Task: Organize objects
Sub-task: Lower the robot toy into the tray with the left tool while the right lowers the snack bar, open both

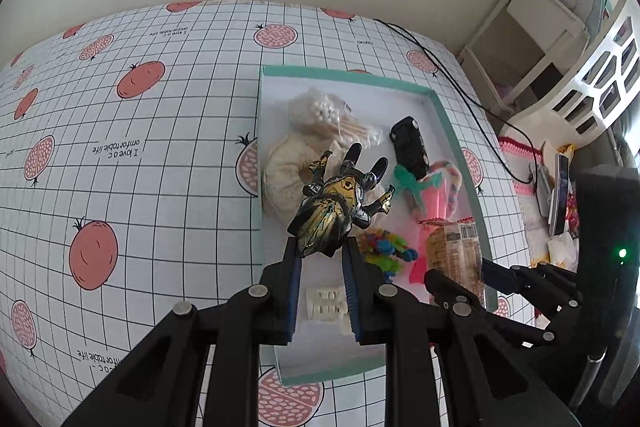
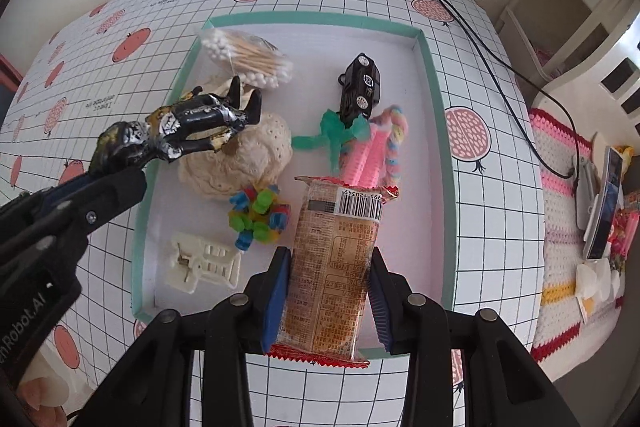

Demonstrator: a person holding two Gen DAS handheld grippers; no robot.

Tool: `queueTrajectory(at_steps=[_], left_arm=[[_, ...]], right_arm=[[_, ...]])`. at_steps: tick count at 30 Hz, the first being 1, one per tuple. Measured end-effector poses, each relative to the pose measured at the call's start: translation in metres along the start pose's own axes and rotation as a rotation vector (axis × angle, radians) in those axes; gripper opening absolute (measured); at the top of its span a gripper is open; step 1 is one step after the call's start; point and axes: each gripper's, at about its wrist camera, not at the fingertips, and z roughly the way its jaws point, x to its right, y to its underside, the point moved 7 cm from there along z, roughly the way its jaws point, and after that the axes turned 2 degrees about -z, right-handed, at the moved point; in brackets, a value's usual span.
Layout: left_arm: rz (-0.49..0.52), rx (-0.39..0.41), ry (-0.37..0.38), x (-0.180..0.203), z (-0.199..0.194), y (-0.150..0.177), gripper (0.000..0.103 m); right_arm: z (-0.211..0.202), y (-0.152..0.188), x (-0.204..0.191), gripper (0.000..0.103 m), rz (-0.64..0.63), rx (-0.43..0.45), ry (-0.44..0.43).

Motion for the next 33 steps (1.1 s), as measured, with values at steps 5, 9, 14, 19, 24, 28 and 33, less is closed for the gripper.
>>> queueTrajectory(at_steps=[5, 9, 14, 19, 24, 28, 33], left_arm=[[0.011, -0.029, -0.015, 0.002, 0.010, 0.015, 0.021], [0.013, -0.049, -0.026, 0.002, 0.017, 0.022, 0.021], [0.010, -0.062, -0.022, 0.001, 0.021, 0.028, 0.021], [-0.008, -0.062, -0.012, -0.004, 0.020, 0.030, 0.022], [-0.026, -0.060, -0.018, -0.011, 0.018, 0.032, 0.022], [-0.028, -0.049, -0.011, -0.012, 0.014, 0.032, 0.023], [-0.021, -0.024, -0.005, -0.012, 0.005, 0.032, 0.029]], right_arm=[[0.006, 0.005, 0.001, 0.040, 0.013, -0.009, -0.022], [0.011, 0.006, 0.003, 0.040, 0.025, -0.011, -0.031], [0.019, 0.010, 0.000, 0.040, 0.019, -0.028, -0.031], [0.018, 0.011, -0.001, 0.040, 0.021, -0.024, -0.031], [0.018, 0.014, -0.002, 0.040, 0.019, -0.025, -0.026], [0.017, 0.013, -0.004, 0.041, 0.015, -0.017, -0.019], [0.014, 0.012, -0.009, 0.041, 0.003, -0.004, -0.012]])
